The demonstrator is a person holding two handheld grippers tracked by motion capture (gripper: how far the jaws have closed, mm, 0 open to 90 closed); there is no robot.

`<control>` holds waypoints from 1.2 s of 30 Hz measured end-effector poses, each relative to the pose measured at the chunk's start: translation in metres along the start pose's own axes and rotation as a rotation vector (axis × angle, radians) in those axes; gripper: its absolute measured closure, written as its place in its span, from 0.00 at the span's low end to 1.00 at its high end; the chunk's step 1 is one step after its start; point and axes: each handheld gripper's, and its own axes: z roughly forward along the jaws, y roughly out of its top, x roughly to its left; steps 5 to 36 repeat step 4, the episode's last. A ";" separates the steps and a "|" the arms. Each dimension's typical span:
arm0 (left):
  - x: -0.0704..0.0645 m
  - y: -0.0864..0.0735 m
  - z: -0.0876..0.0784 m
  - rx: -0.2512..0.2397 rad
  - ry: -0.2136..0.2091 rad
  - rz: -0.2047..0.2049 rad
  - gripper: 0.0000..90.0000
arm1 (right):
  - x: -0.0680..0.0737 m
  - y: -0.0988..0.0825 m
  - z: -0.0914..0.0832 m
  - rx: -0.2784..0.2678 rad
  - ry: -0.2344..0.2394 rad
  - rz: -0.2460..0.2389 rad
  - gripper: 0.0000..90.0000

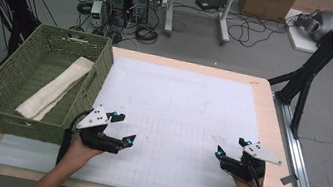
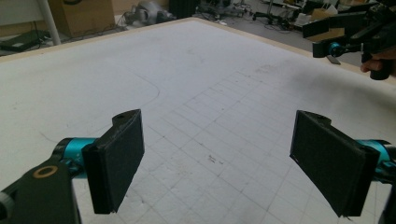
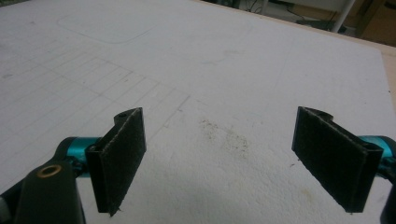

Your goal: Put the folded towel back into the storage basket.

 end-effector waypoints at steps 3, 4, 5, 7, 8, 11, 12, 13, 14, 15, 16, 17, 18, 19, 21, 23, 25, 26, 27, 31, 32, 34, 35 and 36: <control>0.000 0.000 0.000 -0.002 0.004 0.000 0.20 | 0.002 0.001 0.000 0.002 -0.001 -0.013 0.18; 0.000 0.000 0.001 0.002 0.002 0.000 0.20 | 0.002 0.001 0.000 0.005 -0.001 -0.015 0.18; 0.000 0.000 0.001 0.002 0.002 0.000 0.20 | 0.002 0.001 0.000 0.005 -0.001 -0.015 0.18; 0.000 0.000 0.001 0.002 0.002 0.000 0.20 | 0.002 0.001 0.000 0.005 -0.001 -0.015 0.18; 0.000 0.000 0.001 0.002 0.002 0.000 0.20 | 0.002 0.001 0.000 0.005 -0.001 -0.015 0.18; 0.000 0.000 0.001 0.002 0.002 0.000 0.20 | 0.002 0.001 0.000 0.005 -0.001 -0.015 0.18; 0.000 0.000 0.001 0.002 0.002 0.000 0.20 | 0.002 0.001 0.000 0.005 -0.001 -0.015 0.18; 0.000 0.000 0.001 0.002 0.002 0.000 0.20 | 0.002 0.001 0.000 0.005 -0.001 -0.015 0.18; 0.000 0.000 0.001 0.002 0.002 0.000 0.20 | 0.002 0.001 0.000 0.005 -0.001 -0.015 0.18; 0.000 0.000 0.001 0.002 0.002 0.000 0.20 | 0.002 0.001 0.000 0.005 -0.001 -0.015 0.18; 0.000 0.000 0.001 0.002 0.002 0.000 0.20 | 0.002 0.001 0.000 0.005 -0.001 -0.015 0.18; 0.000 0.000 0.001 0.002 0.002 0.000 0.20 | 0.002 0.001 0.000 0.005 -0.001 -0.015 0.18; 0.000 0.000 0.001 0.002 0.002 0.000 0.20 | 0.002 0.001 0.000 0.005 -0.001 -0.015 0.18; 0.000 0.000 0.001 0.002 0.002 0.000 0.20 | 0.002 0.001 0.000 0.005 -0.001 -0.015 0.18; 0.000 0.000 0.001 0.002 0.002 0.000 0.20 | 0.002 0.001 0.000 0.005 -0.001 -0.015 0.18; 0.000 0.000 0.001 0.002 0.002 0.000 0.20 | 0.002 0.001 0.000 0.005 -0.001 -0.015 0.18; 0.000 0.000 0.001 0.002 0.002 0.000 0.20 | 0.002 0.001 0.000 0.005 -0.001 -0.015 0.18; 0.000 0.000 0.001 0.002 0.002 0.000 0.20 | 0.002 0.001 0.000 0.005 -0.001 -0.015 0.18; 0.000 0.000 0.001 0.002 0.002 0.000 0.20 | 0.002 0.001 0.000 0.005 -0.001 -0.015 0.18; 0.000 0.000 0.001 0.002 0.002 0.000 0.20 | 0.002 0.001 0.000 0.005 -0.001 -0.015 0.18; 0.000 0.000 0.001 0.002 0.002 0.000 0.20 | 0.002 0.001 0.000 0.005 -0.001 -0.015 0.18; 0.000 0.000 0.001 0.002 0.002 0.000 0.20 | 0.002 0.001 0.000 0.005 -0.001 -0.015 0.18; 0.000 0.000 0.001 0.002 0.002 0.000 0.20 | 0.002 0.001 0.000 0.005 -0.001 -0.015 0.18; 0.000 0.000 0.001 0.002 0.002 0.000 0.20 | 0.002 0.001 0.000 0.005 -0.001 -0.015 0.18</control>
